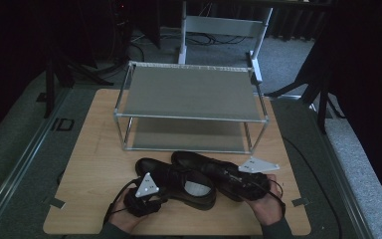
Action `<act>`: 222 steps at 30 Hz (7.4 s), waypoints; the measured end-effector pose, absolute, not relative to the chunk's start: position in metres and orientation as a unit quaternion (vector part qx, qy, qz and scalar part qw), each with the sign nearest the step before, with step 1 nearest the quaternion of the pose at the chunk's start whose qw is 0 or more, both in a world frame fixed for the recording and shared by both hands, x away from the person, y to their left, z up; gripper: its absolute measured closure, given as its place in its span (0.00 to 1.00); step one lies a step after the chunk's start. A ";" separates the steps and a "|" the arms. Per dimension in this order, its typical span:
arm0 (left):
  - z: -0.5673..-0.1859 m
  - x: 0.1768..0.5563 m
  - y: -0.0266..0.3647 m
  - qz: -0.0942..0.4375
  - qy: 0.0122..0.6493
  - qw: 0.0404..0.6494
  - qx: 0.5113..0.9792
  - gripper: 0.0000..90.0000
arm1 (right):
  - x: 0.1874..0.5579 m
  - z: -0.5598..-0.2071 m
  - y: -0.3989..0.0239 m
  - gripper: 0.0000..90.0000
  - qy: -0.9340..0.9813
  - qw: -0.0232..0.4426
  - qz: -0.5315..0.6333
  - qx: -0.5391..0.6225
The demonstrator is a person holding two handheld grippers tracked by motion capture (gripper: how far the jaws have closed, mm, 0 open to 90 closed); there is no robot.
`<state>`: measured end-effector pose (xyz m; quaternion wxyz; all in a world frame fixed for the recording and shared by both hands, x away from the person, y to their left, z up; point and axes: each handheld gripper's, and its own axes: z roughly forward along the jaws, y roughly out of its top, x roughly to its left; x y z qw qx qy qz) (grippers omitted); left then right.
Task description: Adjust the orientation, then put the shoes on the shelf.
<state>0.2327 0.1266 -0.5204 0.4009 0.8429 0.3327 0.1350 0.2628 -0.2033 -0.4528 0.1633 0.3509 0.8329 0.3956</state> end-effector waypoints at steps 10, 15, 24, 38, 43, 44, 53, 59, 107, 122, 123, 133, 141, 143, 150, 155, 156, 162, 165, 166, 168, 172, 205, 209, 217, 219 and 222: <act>-0.522 0.238 0.138 0.154 0.356 0.394 0.833 0.72 | 0.274 -0.470 -0.168 0.72 0.857 0.135 0.370 0.332; -0.523 0.239 0.143 0.161 0.365 0.388 0.831 0.71 | 0.279 -0.476 -0.156 0.79 0.867 0.126 0.345 0.337; -0.525 0.239 0.154 0.170 0.384 0.372 0.828 0.71 | 0.270 -0.480 -0.151 0.93 0.882 0.170 0.302 0.320; -0.531 0.232 0.118 0.153 0.341 0.373 0.849 0.70 | 0.242 -0.472 -0.200 0.92 0.871 0.167 0.312 0.342; -0.530 0.227 0.108 0.148 0.328 0.381 0.851 0.70 | 0.237 -0.472 -0.207 0.92 0.871 0.166 0.312 0.341; -0.530 0.226 0.106 0.146 0.325 0.382 0.853 0.71 | 0.236 -0.473 -0.208 0.92 0.871 0.166 0.312 0.342; -0.529 0.221 0.091 0.138 0.303 0.388 0.859 0.71 | 0.231 -0.473 -0.224 0.92 0.870 0.165 0.309 0.346; -0.528 0.217 0.082 0.131 0.294 0.395 0.861 0.71 | 0.230 -0.474 -0.235 0.93 0.869 0.166 0.306 0.352; -0.528 0.222 0.092 0.146 0.315 0.393 0.852 0.69 | 0.279 -0.475 -0.235 0.45 0.932 0.077 0.287 0.209; -0.529 0.222 0.093 0.148 0.317 0.391 0.851 0.69 | 0.271 -0.473 -0.232 0.52 0.956 0.113 0.206 0.178; -0.529 0.222 0.093 0.148 0.318 0.391 0.851 0.69 | 0.270 -0.473 -0.231 0.53 0.957 0.116 0.200 0.175; -0.530 0.207 0.084 0.120 0.288 0.395 0.864 0.71 | 0.269 -0.471 -0.231 0.71 0.959 0.111 0.189 0.180; -0.541 0.208 0.072 0.102 0.282 0.383 0.874 0.72 | 0.265 -0.470 -0.232 0.85 0.956 0.113 0.196 0.188; -0.542 0.212 0.071 0.101 0.284 0.383 0.873 0.73 | 0.263 -0.469 -0.232 0.85 0.956 0.115 0.196 0.186; -0.541 0.227 0.065 0.118 0.284 0.384 0.871 0.73 | 0.258 -0.470 -0.237 0.85 0.947 0.116 0.211 0.212; -0.541 0.246 0.057 0.141 0.292 0.388 0.863 0.72 | 0.258 -0.471 -0.243 0.84 0.935 0.115 0.230 0.246; -0.542 0.251 0.055 0.145 0.293 0.387 0.862 0.72 | 0.258 -0.471 -0.244 0.84 0.933 0.115 0.231 0.250; -0.546 0.275 0.054 0.129 0.302 0.407 0.852 0.72 | 0.255 -0.471 -0.241 0.81 0.927 0.119 0.229 0.273; -0.546 0.281 0.050 0.134 0.306 0.408 0.850 0.72 | 0.253 -0.471 -0.239 0.80 0.925 0.122 0.225 0.282; -0.546 0.284 0.048 0.138 0.307 0.406 0.850 0.73 | 0.253 -0.470 -0.238 0.79 0.923 0.124 0.219 0.289; -0.546 0.288 0.044 0.140 0.307 0.403 0.851 0.74 | 0.253 -0.470 -0.237 0.78 0.920 0.122 0.216 0.303; -0.548 0.294 0.041 0.139 0.313 0.402 0.849 0.74 | 0.253 -0.470 -0.235 0.76 0.909 0.112 0.212 0.342; -0.536 0.216 0.016 0.070 0.305 0.429 0.848 0.57 | 0.258 -0.478 -0.240 0.90 0.843 0.066 0.241 0.476; -0.533 0.214 0.013 0.073 0.304 0.431 0.846 0.54 | 0.258 -0.476 -0.239 0.90 0.842 0.064 0.244 0.476; -0.529 0.214 0.007 0.069 0.294 0.434 0.849 0.52 | 0.259 -0.470 -0.234 0.90 0.840 0.058 0.262 0.472; -0.526 0.215 0.008 0.073 0.296 0.433 0.848 0.51 | 0.257 -0.467 -0.227 0.90 0.842 0.064 0.268 0.463; -0.523 0.218 0.012 0.073 0.302 0.439 0.843 0.51 | 0.258 -0.463 -0.222 0.90 0.844 0.074 0.275 0.455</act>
